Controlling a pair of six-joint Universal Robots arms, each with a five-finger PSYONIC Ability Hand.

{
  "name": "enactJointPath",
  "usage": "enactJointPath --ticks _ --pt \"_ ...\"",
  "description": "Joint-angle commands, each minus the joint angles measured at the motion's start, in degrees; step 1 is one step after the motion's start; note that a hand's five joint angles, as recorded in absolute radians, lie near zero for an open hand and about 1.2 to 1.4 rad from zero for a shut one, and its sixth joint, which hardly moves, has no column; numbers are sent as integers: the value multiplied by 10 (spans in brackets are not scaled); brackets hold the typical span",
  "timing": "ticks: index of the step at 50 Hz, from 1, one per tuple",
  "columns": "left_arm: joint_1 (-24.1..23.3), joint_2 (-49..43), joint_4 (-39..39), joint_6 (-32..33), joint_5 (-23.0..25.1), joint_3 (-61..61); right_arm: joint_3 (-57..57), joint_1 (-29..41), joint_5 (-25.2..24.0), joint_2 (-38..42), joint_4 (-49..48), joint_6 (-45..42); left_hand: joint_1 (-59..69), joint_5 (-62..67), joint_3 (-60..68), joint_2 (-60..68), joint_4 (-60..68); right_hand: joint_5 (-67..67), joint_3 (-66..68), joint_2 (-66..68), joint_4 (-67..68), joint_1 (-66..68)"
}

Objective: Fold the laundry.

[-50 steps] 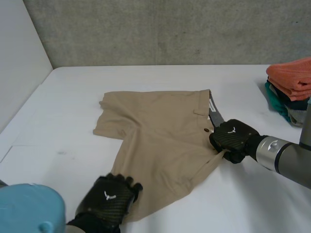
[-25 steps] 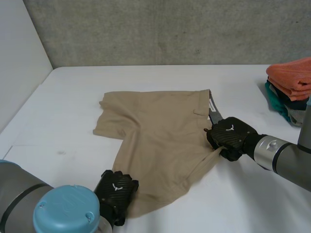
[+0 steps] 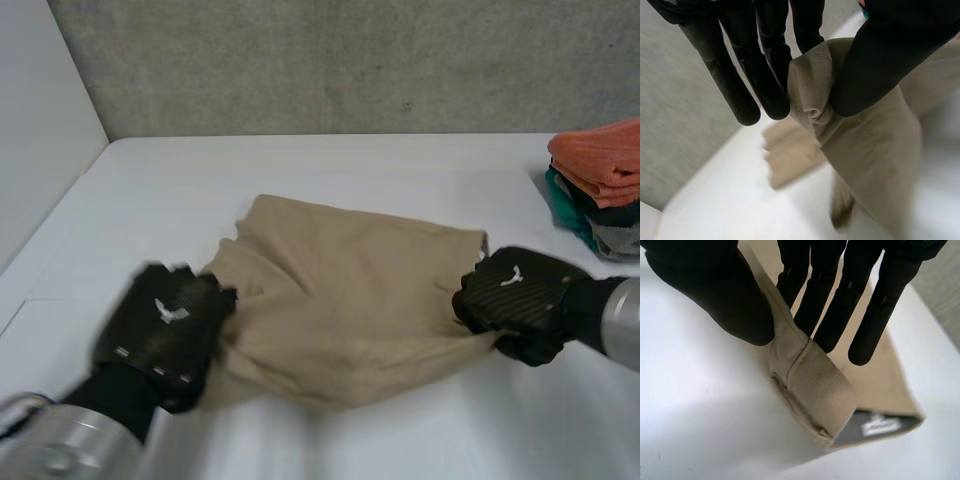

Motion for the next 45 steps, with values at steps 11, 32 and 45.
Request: enactJointPath --ticks 11,32,45 --pt "125 -94 -37 -12 98 156 -105 15 -54 25 -84 146 159 133 119 122 113 121 121 127 114 182" --pt "183 -355 397 -28 161 557 -451 131 209 287 -633 337 159 133 119 122 113 121 121 127 114 182" --pt "194 -310 292 -46 133 497 -460 129 134 318 -634 412 159 133 119 122 113 121 121 127 114 182"
